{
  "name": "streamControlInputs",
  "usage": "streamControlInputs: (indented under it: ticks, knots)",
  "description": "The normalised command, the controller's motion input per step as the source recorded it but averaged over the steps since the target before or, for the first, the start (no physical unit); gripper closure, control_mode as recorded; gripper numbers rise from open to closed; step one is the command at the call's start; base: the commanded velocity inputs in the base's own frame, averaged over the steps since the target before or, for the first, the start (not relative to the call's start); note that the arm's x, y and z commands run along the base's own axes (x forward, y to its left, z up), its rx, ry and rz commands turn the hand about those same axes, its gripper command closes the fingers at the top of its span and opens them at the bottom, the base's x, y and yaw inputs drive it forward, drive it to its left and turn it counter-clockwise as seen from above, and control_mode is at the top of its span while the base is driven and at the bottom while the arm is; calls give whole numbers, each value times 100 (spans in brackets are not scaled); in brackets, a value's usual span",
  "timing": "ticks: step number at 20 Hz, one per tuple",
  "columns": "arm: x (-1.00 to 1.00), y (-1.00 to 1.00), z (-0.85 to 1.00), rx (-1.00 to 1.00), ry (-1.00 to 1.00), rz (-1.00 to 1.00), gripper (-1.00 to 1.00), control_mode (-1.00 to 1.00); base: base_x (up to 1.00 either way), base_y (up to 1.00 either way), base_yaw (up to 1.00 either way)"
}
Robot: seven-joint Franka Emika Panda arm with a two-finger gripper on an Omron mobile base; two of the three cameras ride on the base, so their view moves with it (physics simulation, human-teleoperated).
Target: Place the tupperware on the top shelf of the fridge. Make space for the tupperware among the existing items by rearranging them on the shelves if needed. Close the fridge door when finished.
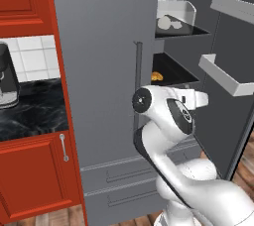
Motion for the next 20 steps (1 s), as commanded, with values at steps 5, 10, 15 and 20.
streamControlInputs:
  ticks: [5,10,15,20]
  knots:
    - [-100,-89,43,58,-18,1,-100,-100,0,0,0]
    - [-100,-93,38,50,-16,0,-100,-100,0,0,0]
    - [-81,-85,21,43,-18,1,-100,-100,0,0,0]
    - [0,-93,-18,28,-8,0,-100,-100,0,0,0]
